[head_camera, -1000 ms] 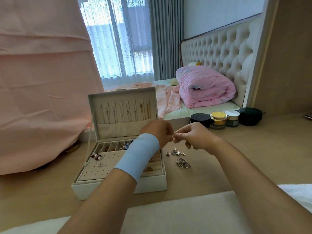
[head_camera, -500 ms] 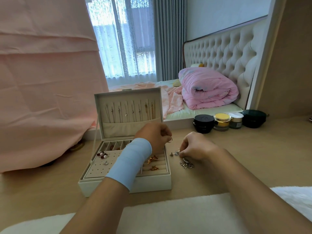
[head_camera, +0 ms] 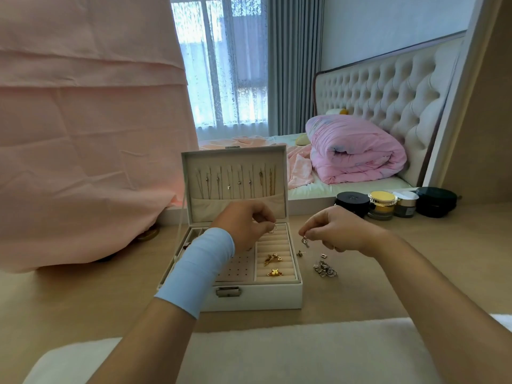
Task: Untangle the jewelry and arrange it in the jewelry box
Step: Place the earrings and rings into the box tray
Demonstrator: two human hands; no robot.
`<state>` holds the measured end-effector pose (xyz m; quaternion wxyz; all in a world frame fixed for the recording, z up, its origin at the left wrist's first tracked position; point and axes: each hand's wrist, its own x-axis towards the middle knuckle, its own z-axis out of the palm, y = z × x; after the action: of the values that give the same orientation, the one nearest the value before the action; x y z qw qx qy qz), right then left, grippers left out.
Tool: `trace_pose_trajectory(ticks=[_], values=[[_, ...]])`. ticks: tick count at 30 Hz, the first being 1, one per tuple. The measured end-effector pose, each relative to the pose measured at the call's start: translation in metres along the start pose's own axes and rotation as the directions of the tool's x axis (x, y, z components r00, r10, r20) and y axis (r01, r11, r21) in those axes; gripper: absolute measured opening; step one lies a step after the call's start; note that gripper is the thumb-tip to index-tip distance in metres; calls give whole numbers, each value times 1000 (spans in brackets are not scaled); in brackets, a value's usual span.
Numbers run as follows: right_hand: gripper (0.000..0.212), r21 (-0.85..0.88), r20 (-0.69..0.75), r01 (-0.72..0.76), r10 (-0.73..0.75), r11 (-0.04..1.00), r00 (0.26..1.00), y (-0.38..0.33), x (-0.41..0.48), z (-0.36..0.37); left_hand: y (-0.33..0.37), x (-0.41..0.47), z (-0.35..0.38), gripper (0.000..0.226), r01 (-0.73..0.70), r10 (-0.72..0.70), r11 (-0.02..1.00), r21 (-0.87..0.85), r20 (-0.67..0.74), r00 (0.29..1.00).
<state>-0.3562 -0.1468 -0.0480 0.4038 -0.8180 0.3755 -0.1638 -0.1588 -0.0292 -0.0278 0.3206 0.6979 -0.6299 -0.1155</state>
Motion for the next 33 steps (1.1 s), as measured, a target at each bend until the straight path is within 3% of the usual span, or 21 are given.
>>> trace_pose_trajectory(ticks=[7, 12, 19, 21, 26, 33], values=[[14, 267, -25, 114, -111, 957, 993, -45, -14, 10, -21, -17, -18, 13, 15, -15, 1000, -15, 5, 1000], [12, 279, 33, 175, -191, 944, 981, -67, -11, 34, -27, -33, -36, 11, 70, -79, 996, 59, 179, 981], [14, 216, 110, 178, -206, 960, 972, -92, 3, 60, -44, -46, -47, 14, 84, -123, 976, 202, 190, 974], [14, 202, 128, 183, -211, 962, 969, -98, 7, 65, -53, -44, -51, 18, 93, -115, 986, 142, 159, 981], [14, 232, 121, 200, -232, 952, 965, -108, 16, 73, -64, -37, -63, 22, 37, -32, 978, -206, 29, 999], [12, 222, 68, 218, -238, 950, 969, -119, 33, 86, -76, -30, -67, 11, 104, -164, 903, -416, -111, 980]])
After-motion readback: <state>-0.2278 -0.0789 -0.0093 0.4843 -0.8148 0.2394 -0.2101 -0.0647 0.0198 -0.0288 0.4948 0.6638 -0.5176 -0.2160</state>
